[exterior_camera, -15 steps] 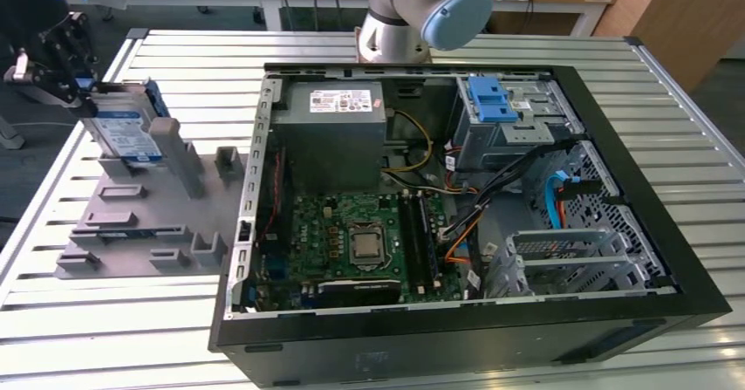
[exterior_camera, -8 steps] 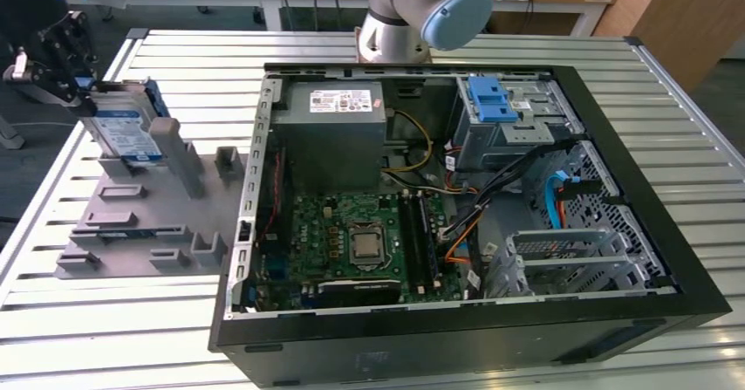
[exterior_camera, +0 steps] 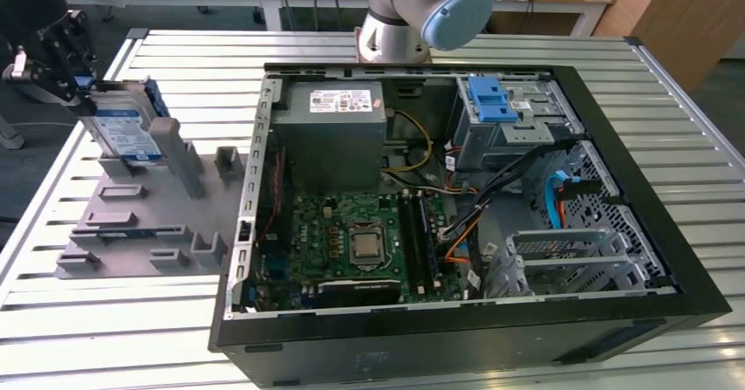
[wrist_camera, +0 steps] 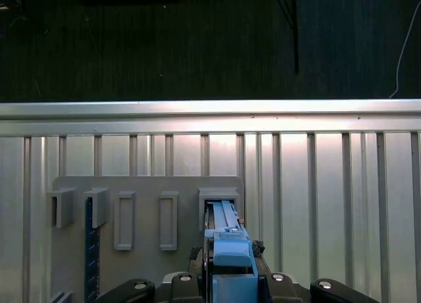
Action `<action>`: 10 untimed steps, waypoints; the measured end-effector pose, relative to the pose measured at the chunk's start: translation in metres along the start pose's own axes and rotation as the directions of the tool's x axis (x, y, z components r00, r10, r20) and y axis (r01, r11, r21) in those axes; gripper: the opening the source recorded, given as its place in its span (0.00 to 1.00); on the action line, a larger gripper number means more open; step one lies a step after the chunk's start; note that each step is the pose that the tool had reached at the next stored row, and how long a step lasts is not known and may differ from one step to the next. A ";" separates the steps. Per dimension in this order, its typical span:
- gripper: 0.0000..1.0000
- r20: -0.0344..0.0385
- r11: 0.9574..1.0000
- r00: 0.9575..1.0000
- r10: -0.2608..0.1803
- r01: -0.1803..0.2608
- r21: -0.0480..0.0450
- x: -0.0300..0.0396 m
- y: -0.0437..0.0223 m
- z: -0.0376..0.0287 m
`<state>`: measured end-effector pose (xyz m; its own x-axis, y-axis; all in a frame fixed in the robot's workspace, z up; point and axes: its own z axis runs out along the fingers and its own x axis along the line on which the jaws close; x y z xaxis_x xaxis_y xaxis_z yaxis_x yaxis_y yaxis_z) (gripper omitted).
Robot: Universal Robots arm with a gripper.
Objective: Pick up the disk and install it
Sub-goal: 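Pick up the disk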
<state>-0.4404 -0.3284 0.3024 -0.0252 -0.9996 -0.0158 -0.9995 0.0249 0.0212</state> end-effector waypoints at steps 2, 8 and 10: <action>0.36 0.000 1.000 1.000 0.000 0.000 0.000 0.0000 0.0000 -0.0001; 0.36 0.000 1.000 1.000 0.000 0.000 0.000 -0.0001 0.0001 -0.0045; 0.36 0.000 1.000 1.000 0.000 0.000 0.000 -0.0002 0.0001 -0.0066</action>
<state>-0.4404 -0.3284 0.3091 -0.0252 -0.9996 -0.0155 -0.9995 0.0249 0.0213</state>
